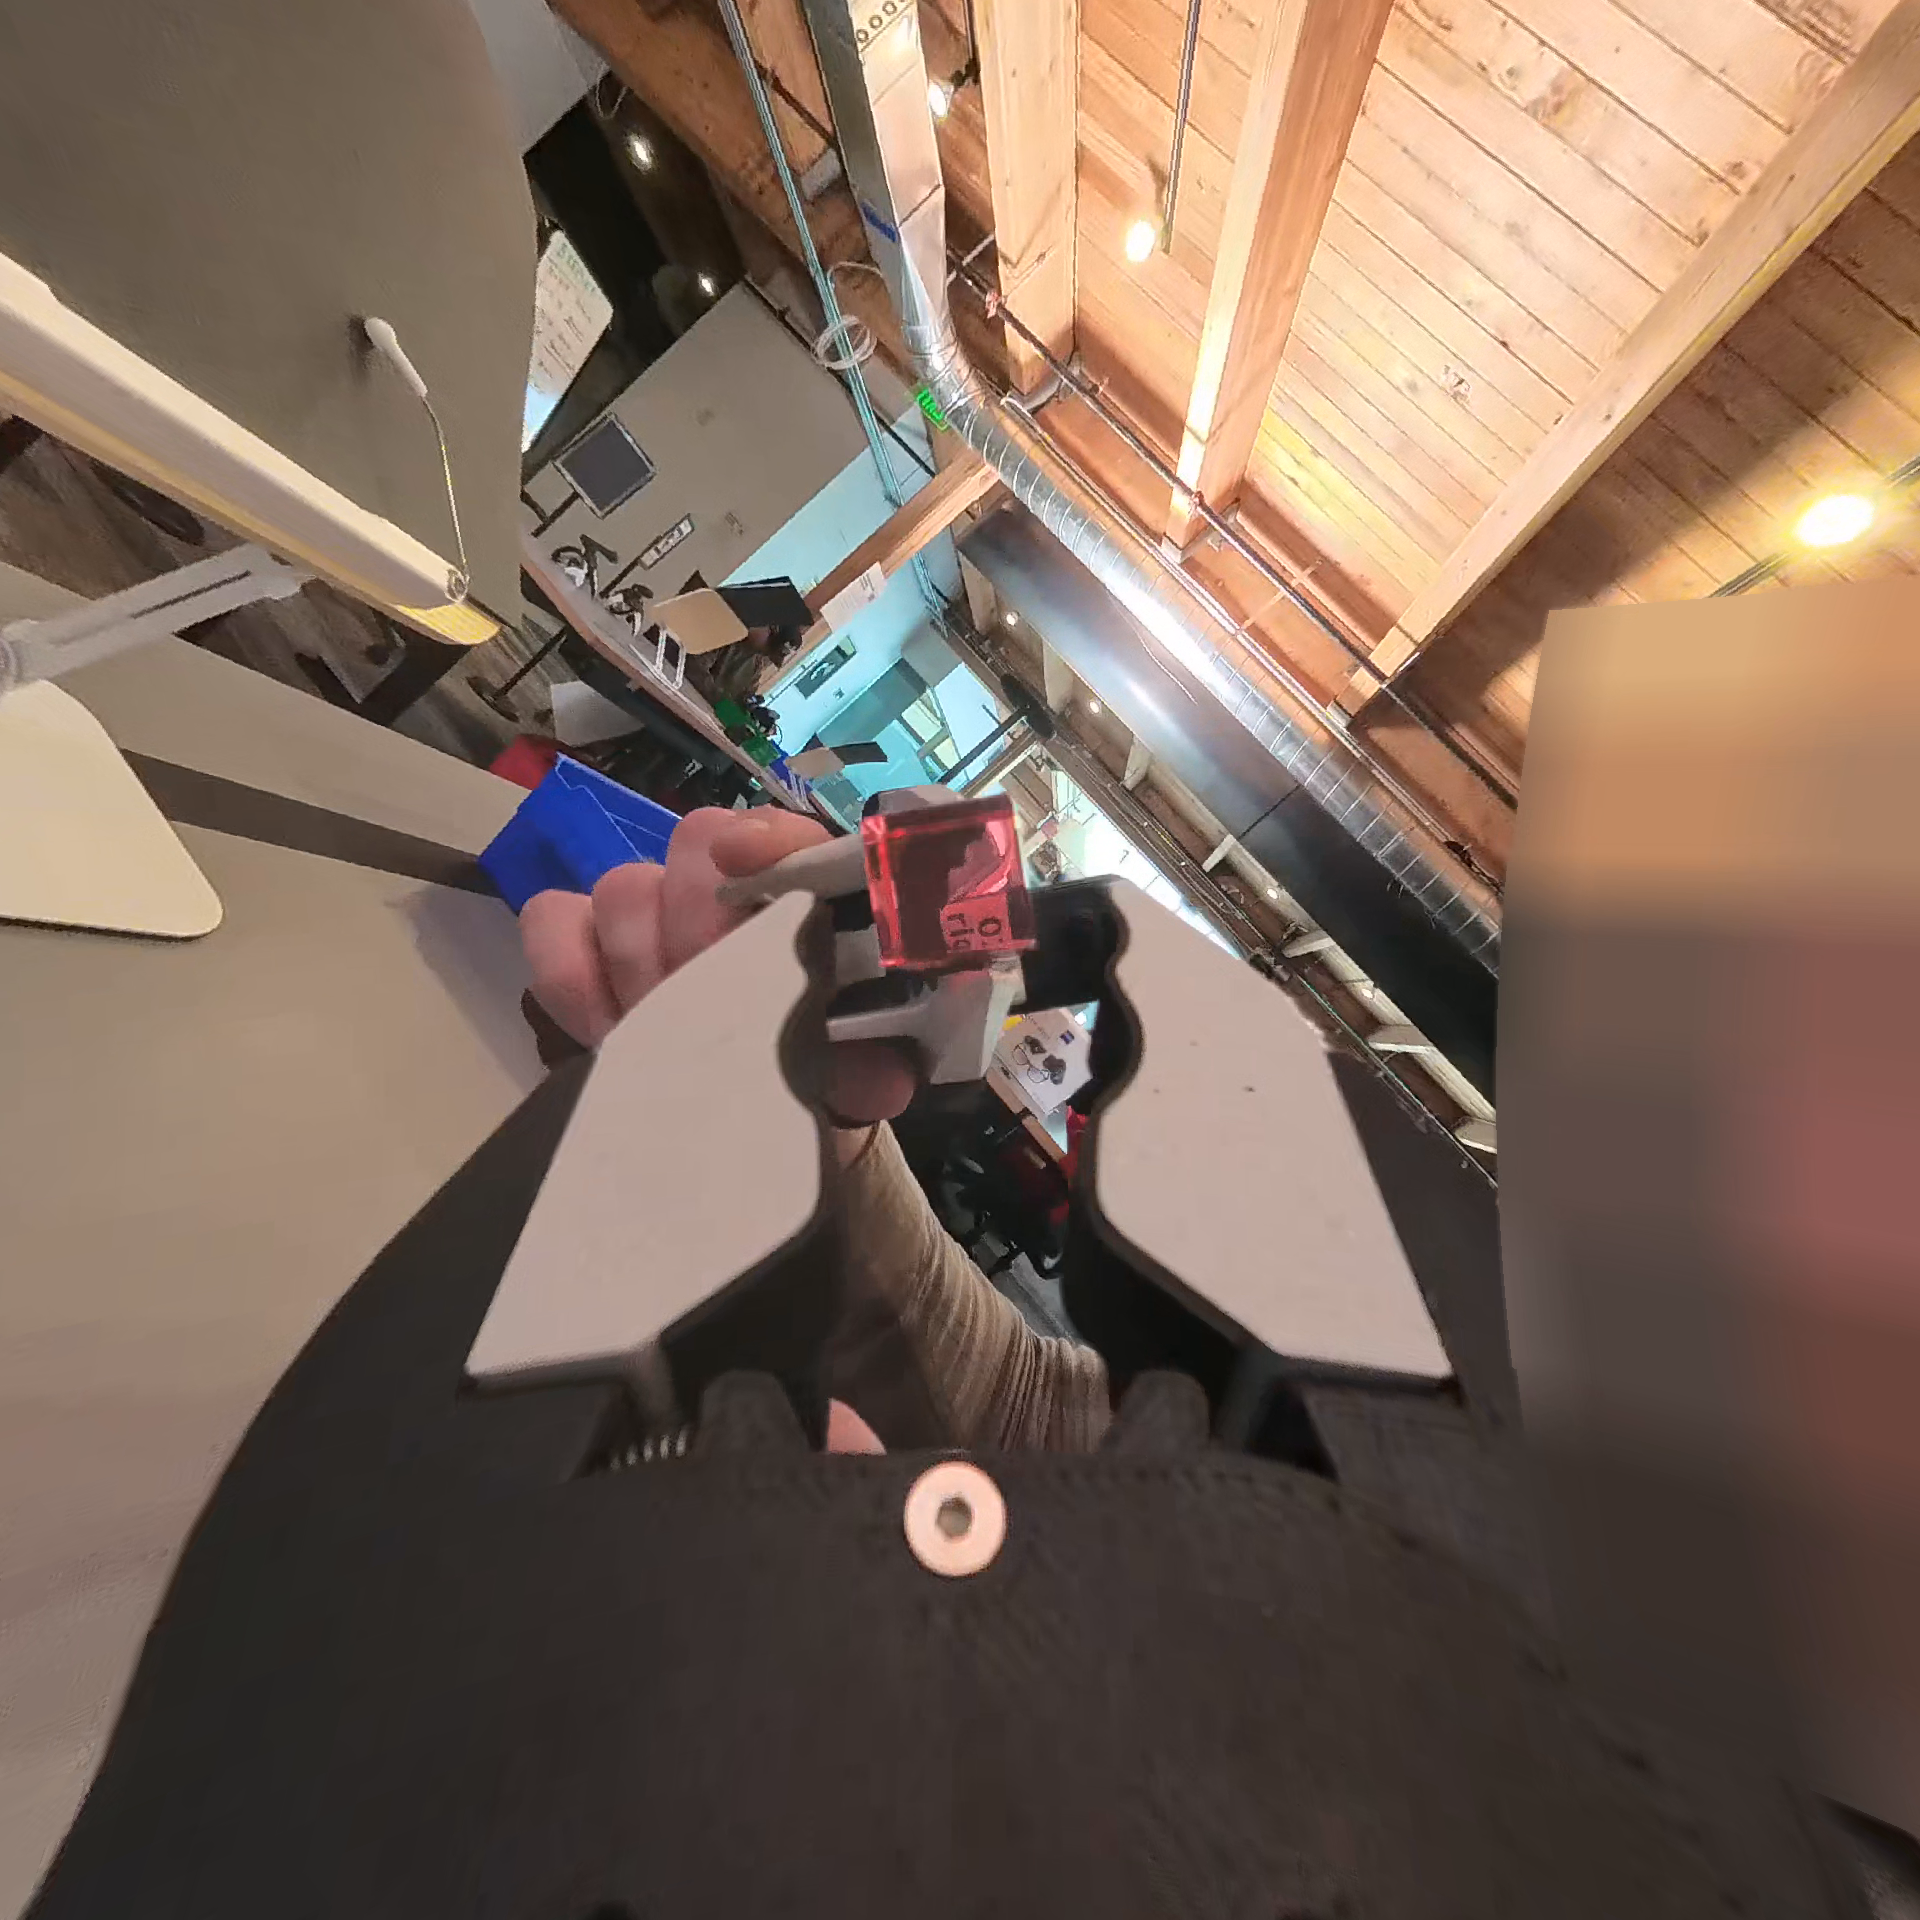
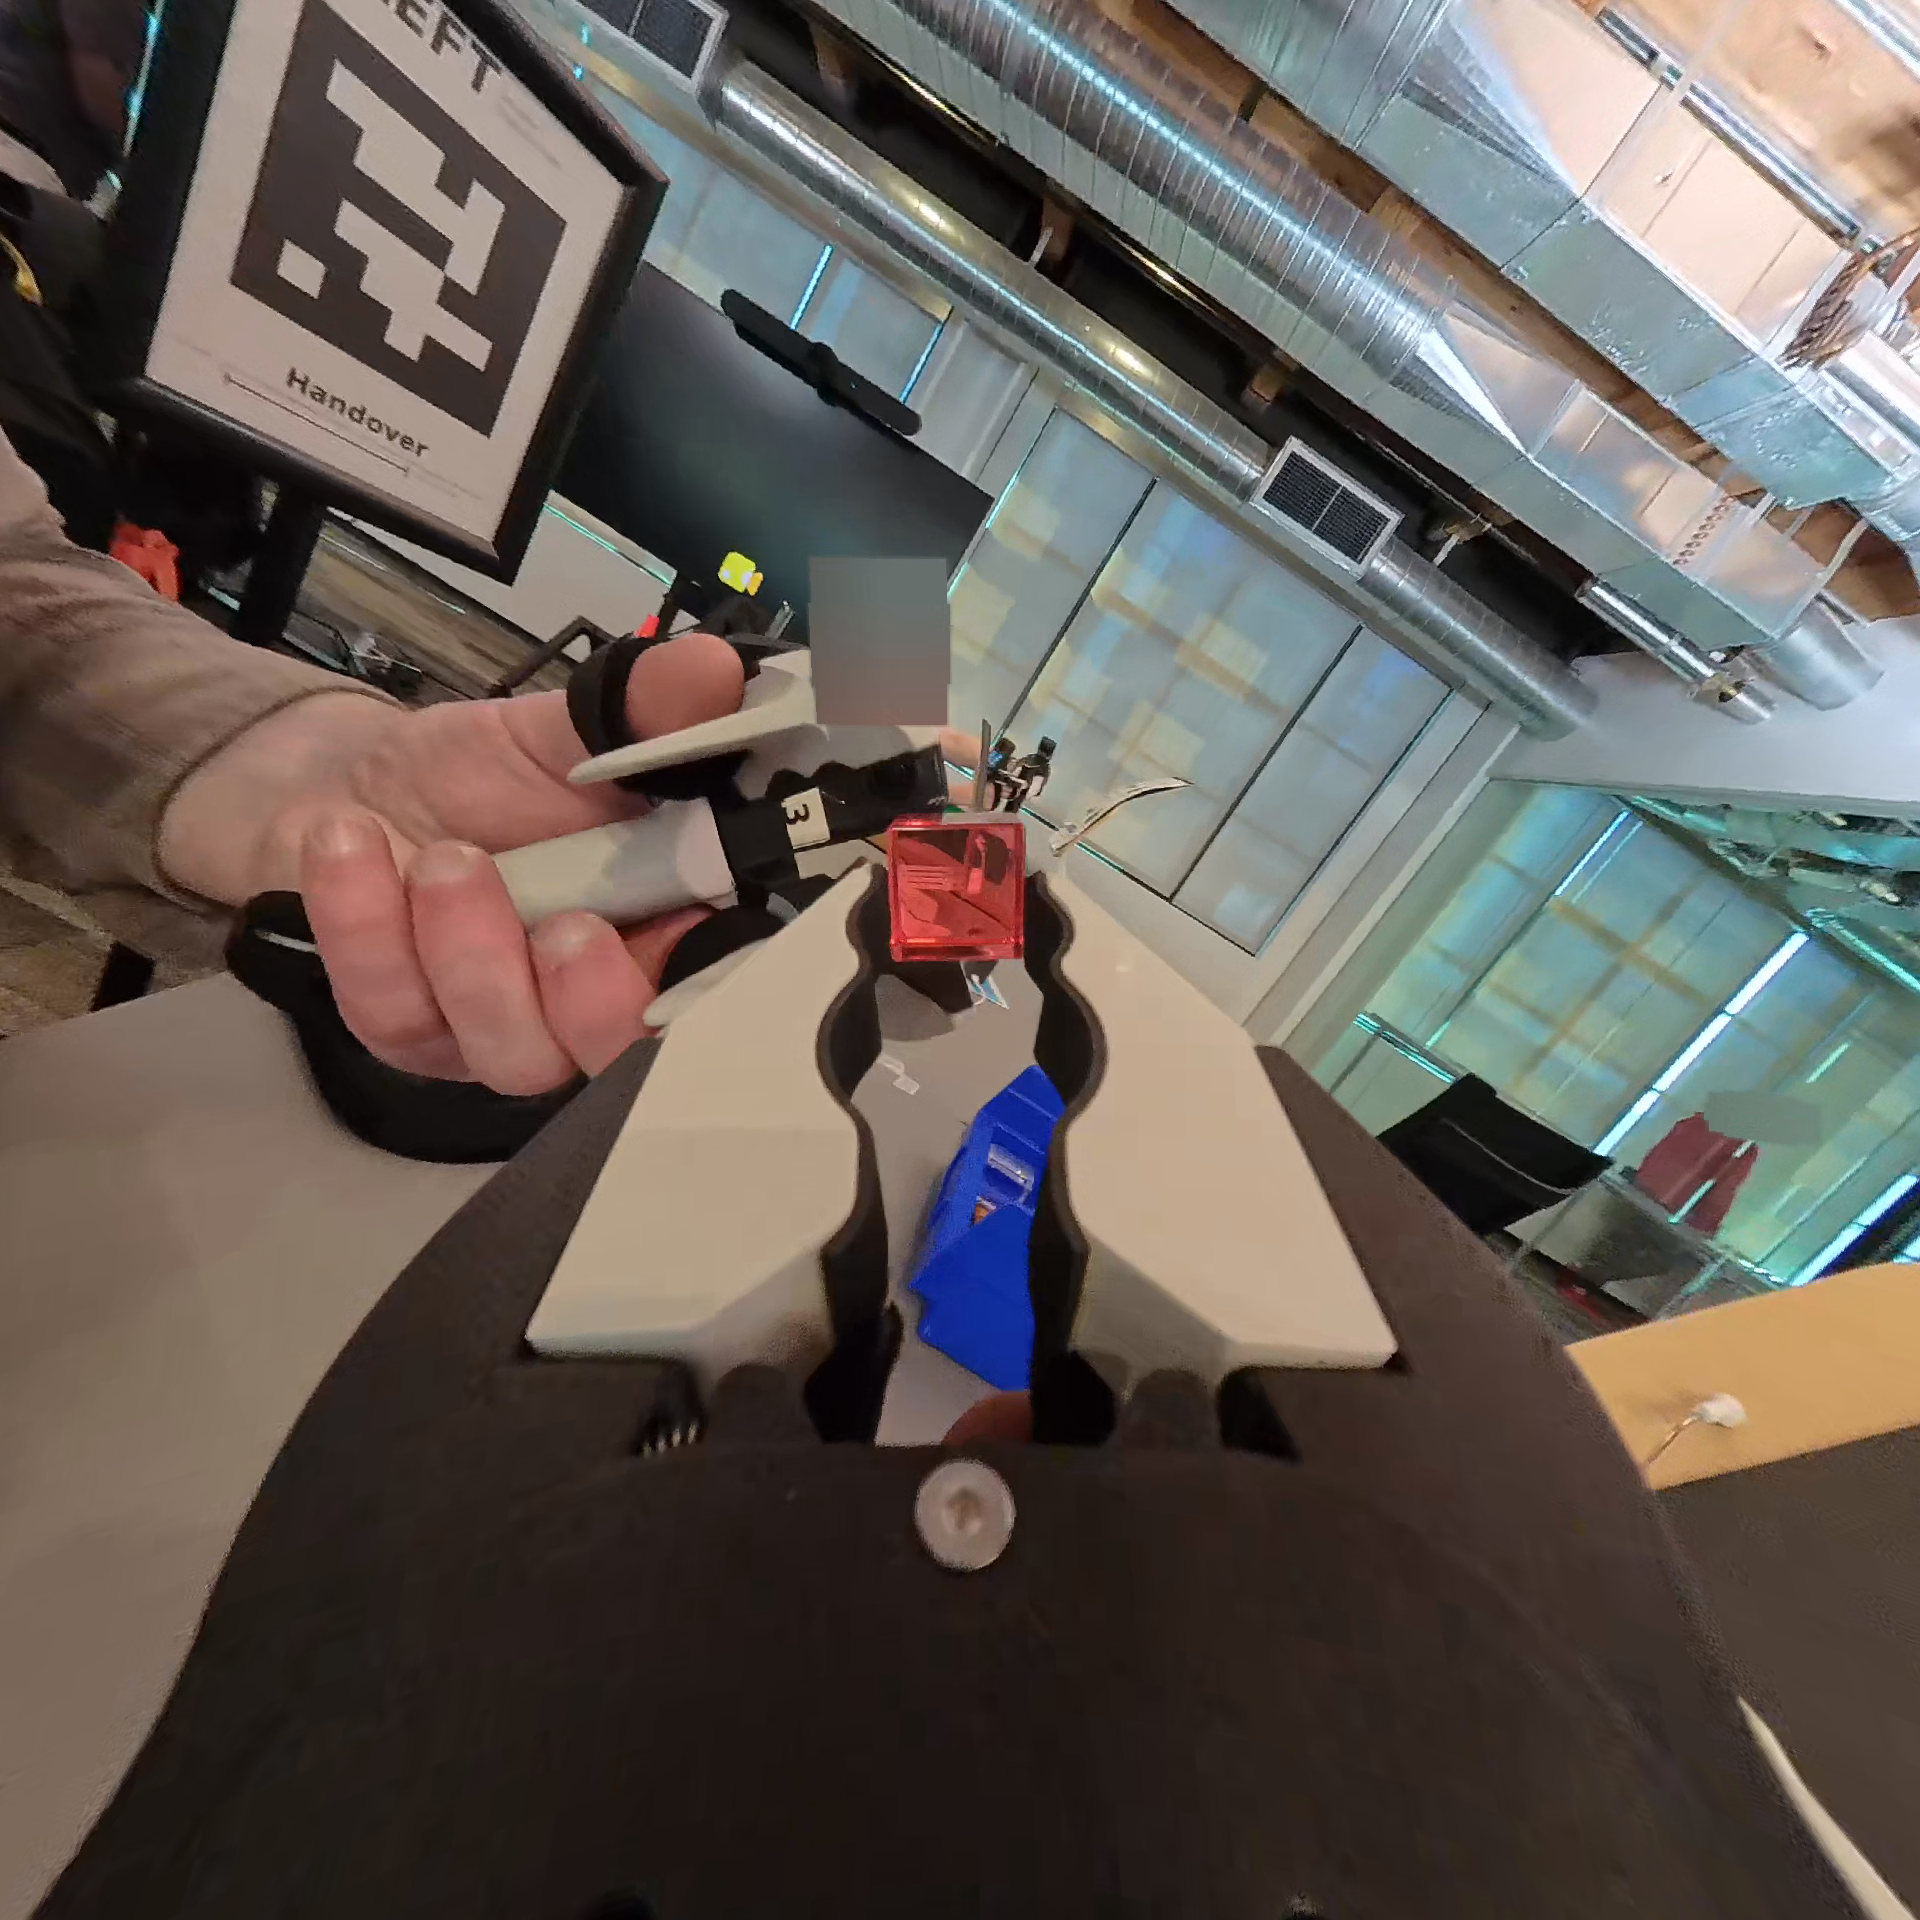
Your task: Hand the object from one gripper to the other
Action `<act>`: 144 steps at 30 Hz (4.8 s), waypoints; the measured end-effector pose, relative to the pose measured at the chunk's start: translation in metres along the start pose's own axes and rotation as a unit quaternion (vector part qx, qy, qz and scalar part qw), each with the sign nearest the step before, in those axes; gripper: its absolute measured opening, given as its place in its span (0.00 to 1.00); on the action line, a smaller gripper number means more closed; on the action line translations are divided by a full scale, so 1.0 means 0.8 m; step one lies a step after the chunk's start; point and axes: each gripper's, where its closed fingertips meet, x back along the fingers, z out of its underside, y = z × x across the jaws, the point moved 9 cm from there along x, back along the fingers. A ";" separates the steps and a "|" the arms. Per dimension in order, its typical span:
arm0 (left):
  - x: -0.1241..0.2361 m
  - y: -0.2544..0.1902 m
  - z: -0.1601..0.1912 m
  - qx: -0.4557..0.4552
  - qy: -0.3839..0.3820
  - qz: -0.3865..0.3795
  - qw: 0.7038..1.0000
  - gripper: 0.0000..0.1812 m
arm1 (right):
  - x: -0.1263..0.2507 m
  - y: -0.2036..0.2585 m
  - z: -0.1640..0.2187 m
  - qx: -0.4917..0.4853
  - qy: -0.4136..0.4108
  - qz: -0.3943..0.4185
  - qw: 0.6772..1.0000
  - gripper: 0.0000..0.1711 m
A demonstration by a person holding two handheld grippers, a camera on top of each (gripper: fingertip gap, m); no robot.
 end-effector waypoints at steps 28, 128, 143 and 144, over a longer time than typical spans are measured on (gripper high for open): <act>-0.016 -0.032 0.033 -0.731 0.063 -0.334 0.592 0.15 | -0.005 -0.010 0.000 -0.207 0.034 -0.056 0.976 0.30; 0.006 -0.054 -0.007 -0.475 -0.015 -0.247 0.844 0.16 | -0.028 0.012 -0.038 0.131 0.181 0.049 0.973 0.32; -0.005 -0.054 0.007 -0.523 -0.007 -0.297 0.799 0.16 | -0.041 0.020 -0.034 0.177 0.214 0.080 0.957 0.24; -0.006 -0.055 0.008 -0.523 -0.009 -0.296 0.799 0.16 | -0.042 0.021 -0.033 0.180 0.221 0.081 0.955 0.24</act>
